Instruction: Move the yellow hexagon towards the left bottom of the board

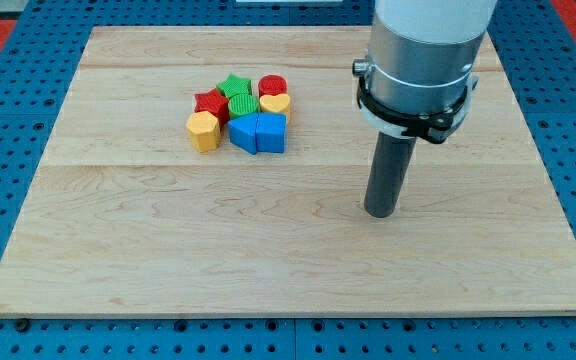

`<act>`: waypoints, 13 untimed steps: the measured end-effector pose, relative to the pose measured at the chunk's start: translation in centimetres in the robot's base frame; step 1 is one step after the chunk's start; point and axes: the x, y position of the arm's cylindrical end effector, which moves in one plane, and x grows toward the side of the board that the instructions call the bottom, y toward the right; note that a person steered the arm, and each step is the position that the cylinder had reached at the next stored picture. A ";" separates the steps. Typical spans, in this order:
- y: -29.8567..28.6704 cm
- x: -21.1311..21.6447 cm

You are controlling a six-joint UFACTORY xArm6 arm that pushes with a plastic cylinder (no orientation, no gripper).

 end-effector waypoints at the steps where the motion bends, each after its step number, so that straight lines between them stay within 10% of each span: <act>1: 0.1 0.0; 3: 3.0 -0.7; 7: -3.0 -20.8; 9: -17.5 -17.7; 13: -19.0 -10.2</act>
